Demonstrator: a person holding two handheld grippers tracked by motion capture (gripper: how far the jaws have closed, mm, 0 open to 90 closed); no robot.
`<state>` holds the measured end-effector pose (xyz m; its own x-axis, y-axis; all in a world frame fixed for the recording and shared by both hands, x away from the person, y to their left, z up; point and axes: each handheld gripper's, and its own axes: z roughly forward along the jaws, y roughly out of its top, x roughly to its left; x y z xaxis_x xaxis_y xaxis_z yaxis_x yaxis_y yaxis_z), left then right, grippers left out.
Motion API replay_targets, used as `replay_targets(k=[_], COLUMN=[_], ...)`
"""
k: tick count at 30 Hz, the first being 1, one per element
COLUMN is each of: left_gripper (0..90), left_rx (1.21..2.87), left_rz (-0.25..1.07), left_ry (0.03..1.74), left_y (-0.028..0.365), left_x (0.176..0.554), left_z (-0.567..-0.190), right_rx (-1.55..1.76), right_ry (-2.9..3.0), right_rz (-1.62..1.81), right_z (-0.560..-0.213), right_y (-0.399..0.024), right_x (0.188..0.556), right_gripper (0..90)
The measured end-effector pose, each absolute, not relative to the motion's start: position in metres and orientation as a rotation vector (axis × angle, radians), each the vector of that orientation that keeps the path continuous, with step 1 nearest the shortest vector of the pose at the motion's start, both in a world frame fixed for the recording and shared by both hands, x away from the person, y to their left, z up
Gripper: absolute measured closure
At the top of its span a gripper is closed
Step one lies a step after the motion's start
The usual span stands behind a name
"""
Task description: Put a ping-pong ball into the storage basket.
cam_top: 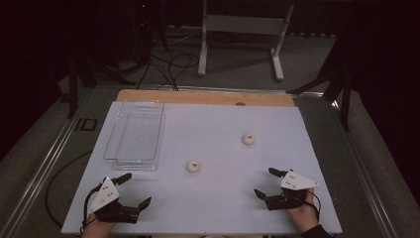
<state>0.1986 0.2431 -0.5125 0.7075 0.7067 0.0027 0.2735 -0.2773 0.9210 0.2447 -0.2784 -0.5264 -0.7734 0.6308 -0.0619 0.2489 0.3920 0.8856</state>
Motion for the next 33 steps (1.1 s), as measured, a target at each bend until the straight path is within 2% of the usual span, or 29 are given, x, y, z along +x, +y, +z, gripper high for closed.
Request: replay_targets(k=[33], left_gripper=[0.4], left_rx=[1.839], left_rz=[0.483], left_ry=[0.749], left_y=[0.2386], left_x=[0.2007], left_z=[-0.5076], right_rx=[0.758], right_ry=[2.187], right_rz=[1.364], right_z=[-0.5225], right_y=[-0.2786], right_x=[0.2390], right_gripper=[9.4])
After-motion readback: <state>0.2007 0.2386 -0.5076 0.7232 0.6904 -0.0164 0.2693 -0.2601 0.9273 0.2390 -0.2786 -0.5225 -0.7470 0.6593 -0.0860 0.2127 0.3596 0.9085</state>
